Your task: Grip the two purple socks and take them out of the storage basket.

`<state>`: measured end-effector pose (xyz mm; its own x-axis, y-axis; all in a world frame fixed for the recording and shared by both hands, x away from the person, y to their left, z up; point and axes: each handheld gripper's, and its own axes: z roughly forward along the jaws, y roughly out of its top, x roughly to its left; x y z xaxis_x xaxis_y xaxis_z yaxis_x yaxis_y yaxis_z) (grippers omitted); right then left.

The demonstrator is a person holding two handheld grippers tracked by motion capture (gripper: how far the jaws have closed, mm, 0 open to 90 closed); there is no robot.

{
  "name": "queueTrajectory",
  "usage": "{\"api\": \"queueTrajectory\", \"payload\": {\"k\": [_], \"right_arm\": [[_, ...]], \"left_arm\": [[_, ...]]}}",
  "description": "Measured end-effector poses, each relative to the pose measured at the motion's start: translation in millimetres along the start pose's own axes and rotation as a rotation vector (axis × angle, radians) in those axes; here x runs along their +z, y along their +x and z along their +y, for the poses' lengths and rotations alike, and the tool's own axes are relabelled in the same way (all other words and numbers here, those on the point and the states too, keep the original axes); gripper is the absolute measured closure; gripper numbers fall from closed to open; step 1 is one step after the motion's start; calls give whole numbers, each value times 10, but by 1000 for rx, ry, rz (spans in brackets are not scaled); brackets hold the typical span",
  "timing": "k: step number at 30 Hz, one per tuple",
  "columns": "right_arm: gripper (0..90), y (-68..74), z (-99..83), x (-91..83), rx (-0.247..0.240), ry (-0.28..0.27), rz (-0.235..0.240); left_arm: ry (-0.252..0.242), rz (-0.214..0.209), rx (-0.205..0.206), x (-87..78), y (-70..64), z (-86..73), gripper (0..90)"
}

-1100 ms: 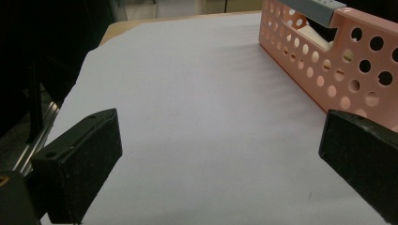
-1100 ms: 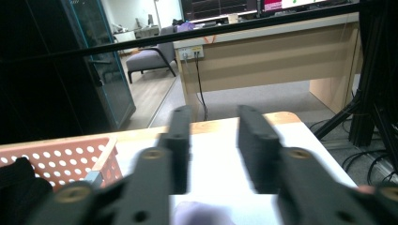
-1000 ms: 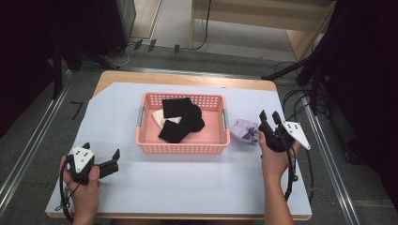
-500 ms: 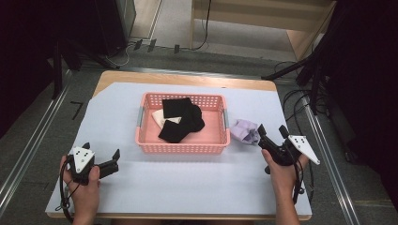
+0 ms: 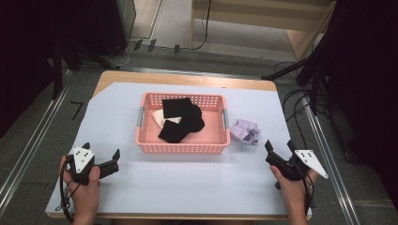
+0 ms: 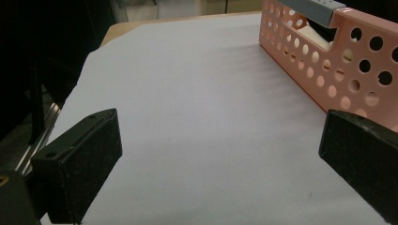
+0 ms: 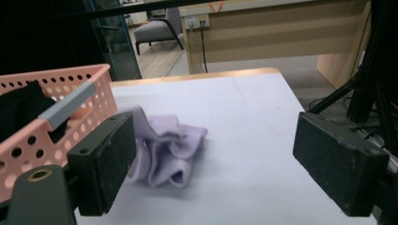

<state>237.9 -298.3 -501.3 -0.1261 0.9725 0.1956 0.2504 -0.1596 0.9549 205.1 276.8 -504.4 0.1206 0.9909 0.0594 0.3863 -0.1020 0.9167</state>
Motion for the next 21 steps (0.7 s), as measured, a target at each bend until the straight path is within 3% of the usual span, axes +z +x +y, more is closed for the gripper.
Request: {"api": "queueTrajectory", "payload": {"k": [3,8,21], "right_arm": [[164,-62,-47,-63,-5,8,10],[169,-147,-133,-165,-28,32,-4],[154,-331,-250,-373,-31,64,-51]], "left_arm": [[0,1,4,-2,-1,0,5],[-3,6,6,-3,-6,-2,5],[-5,6,8,-7,-4,-2,5]]}}
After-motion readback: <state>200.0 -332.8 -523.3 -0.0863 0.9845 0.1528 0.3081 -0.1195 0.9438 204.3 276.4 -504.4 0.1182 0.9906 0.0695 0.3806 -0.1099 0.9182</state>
